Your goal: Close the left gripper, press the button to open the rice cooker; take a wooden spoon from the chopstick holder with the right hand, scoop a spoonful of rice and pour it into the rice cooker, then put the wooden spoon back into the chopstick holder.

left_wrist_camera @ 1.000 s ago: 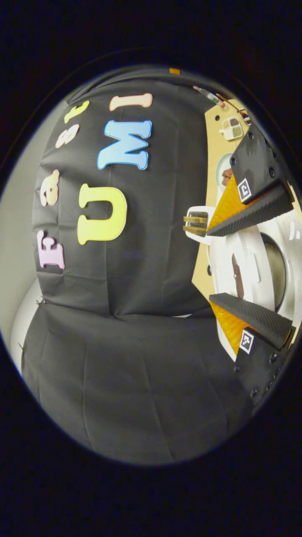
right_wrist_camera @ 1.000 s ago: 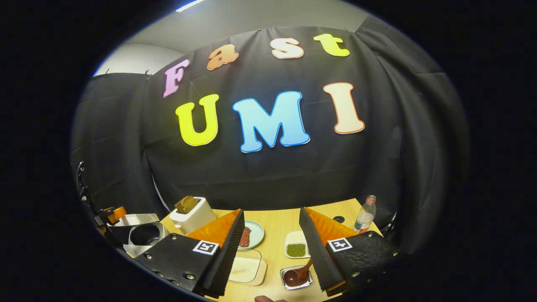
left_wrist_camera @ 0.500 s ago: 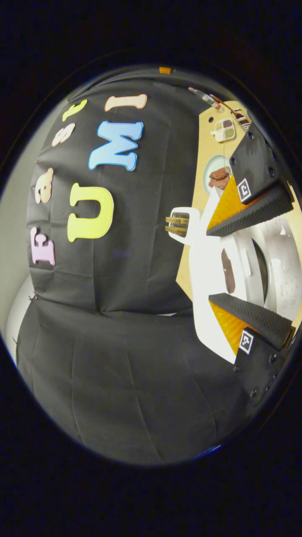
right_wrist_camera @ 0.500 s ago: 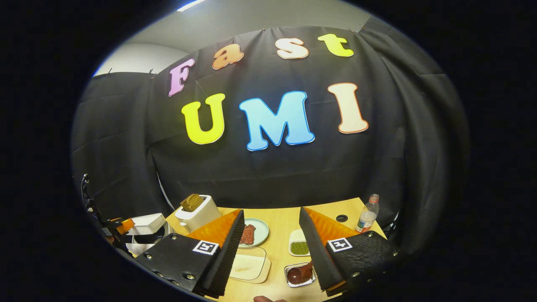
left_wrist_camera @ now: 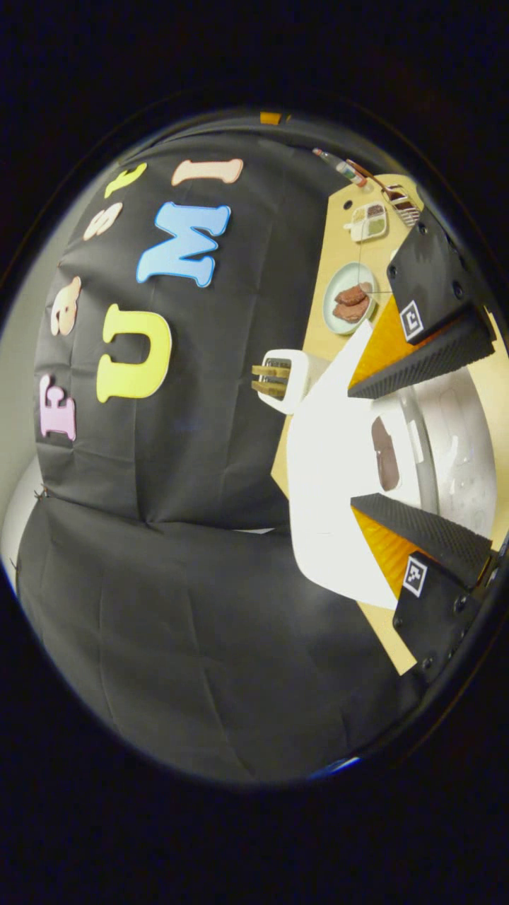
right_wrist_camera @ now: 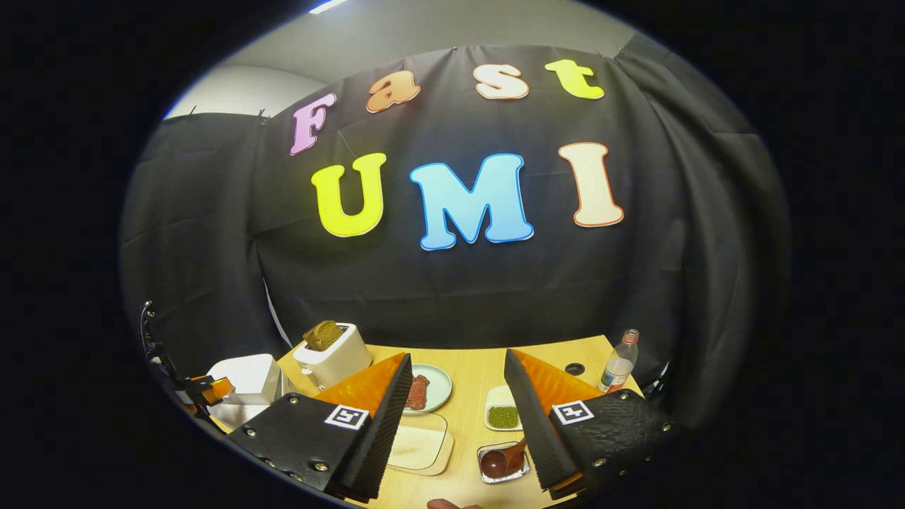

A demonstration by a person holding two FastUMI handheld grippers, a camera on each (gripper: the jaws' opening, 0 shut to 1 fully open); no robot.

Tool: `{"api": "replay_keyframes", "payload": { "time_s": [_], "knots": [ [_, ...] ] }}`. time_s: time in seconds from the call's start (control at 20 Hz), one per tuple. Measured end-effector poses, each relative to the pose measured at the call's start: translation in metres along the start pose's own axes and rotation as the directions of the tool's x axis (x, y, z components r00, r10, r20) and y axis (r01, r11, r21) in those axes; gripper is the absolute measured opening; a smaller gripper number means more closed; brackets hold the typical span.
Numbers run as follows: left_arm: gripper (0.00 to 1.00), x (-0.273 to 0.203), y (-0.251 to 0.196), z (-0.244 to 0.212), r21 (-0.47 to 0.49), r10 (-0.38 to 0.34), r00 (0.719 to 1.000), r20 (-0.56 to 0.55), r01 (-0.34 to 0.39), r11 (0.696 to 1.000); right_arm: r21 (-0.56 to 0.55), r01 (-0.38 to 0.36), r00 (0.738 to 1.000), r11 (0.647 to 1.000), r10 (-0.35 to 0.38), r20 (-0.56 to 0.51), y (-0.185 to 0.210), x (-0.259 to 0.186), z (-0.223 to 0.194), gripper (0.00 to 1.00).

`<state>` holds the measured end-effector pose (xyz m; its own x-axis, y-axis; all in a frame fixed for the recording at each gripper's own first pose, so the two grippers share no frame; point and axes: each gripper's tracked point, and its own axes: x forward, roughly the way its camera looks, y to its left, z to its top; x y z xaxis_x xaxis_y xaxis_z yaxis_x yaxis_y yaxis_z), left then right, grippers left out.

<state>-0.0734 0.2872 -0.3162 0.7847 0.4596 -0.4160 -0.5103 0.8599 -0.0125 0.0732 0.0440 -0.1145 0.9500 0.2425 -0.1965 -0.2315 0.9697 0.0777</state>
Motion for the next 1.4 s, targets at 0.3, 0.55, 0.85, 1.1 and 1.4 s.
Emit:
{"api": "replay_keyframes", "payload": {
  "time_s": [0.3,0.55,0.85,1.1,1.4],
  "knots": [
    [0.98,0.001,0.006,-0.029,0.117,-0.005,1.0,-0.029,0.009,0.993,-0.002,-0.001,0.999,1.0,0.001,-0.04,0.007,0.002,-0.017,0.8],
    [0.98,0.005,0.001,-0.029,0.12,-0.046,0.998,-0.048,0.051,0.991,0.012,-0.027,0.998,1.0,0.027,-0.064,0.023,0.007,-0.025,0.8],
    [0.97,-0.003,-0.012,-0.017,0.071,-0.145,0.989,-0.031,0.147,0.987,-0.001,-0.037,0.999,0.999,0.037,-0.04,0.035,0.003,-0.017,0.8],
    [0.97,-0.024,-0.054,0.048,0.123,-0.225,0.968,0.113,0.211,0.97,-0.006,-0.01,0.999,1.0,0.01,0.037,0.031,-0.012,0.004,0.8],
    [0.97,-0.086,-0.131,0.184,0.254,-0.352,0.873,0.337,0.276,0.927,-0.004,0.079,0.982,0.997,-0.077,0.174,0.025,-0.041,0.061,0.8]
  ]
}}
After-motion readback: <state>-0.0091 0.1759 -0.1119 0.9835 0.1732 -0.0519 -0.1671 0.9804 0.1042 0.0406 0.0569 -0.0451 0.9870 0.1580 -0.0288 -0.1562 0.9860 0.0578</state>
